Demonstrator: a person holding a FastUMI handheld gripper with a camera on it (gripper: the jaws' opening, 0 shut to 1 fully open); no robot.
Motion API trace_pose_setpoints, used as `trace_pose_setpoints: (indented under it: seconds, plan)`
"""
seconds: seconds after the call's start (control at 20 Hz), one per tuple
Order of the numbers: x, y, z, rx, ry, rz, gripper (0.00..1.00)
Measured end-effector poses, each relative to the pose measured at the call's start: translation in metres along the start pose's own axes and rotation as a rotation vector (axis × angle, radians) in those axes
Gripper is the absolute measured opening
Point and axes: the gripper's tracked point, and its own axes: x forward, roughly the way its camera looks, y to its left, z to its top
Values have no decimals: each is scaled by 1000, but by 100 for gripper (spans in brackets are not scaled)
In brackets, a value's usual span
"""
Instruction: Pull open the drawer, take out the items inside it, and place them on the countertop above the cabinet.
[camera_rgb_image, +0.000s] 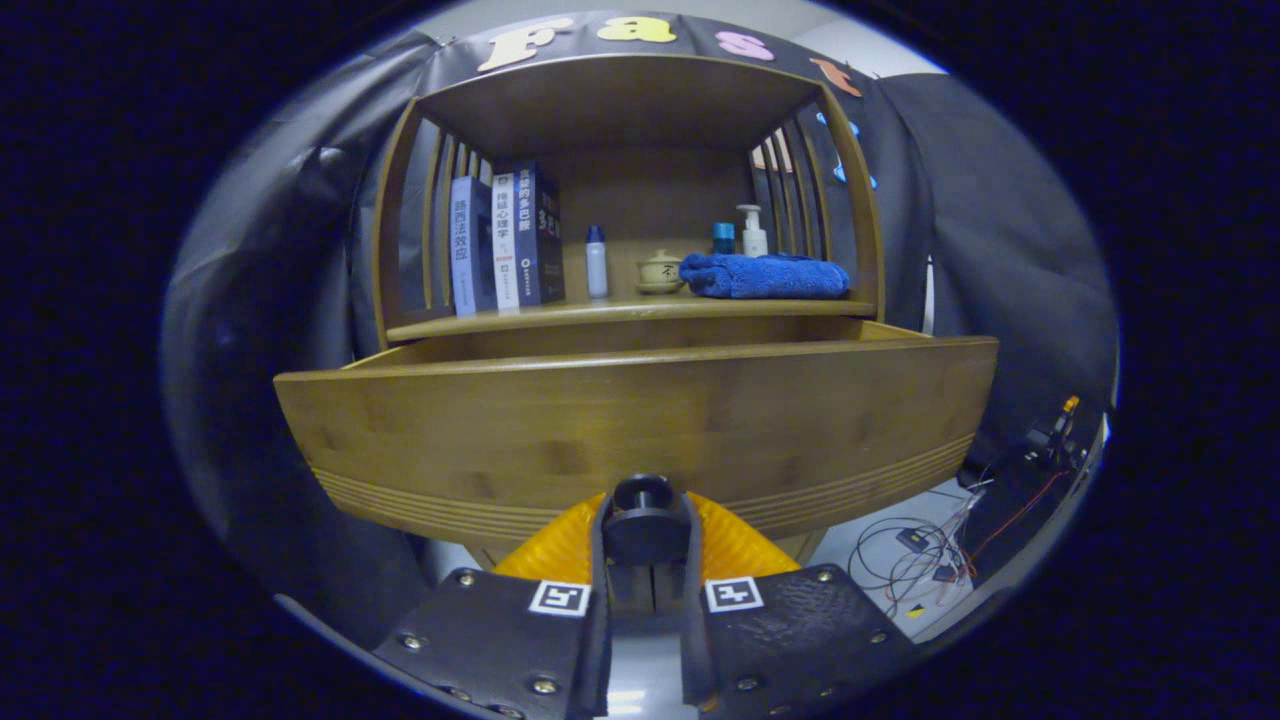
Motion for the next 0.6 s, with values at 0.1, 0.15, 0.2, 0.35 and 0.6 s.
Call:
trace_pose_setpoints:
  seconds: [0.1,0.15,0.2,0.35,0.6]
  plan:
    - [-10,-2,-6,0,0,-10,28]
    - [-13,-2,-8,3,-3,-12,28]
    - [-15,-1,-13,4,9,-15,28]
    - [-18,-2,-14,-9,5,-26,28]
    - [-15,-2,-15,20,-17,-30,28]
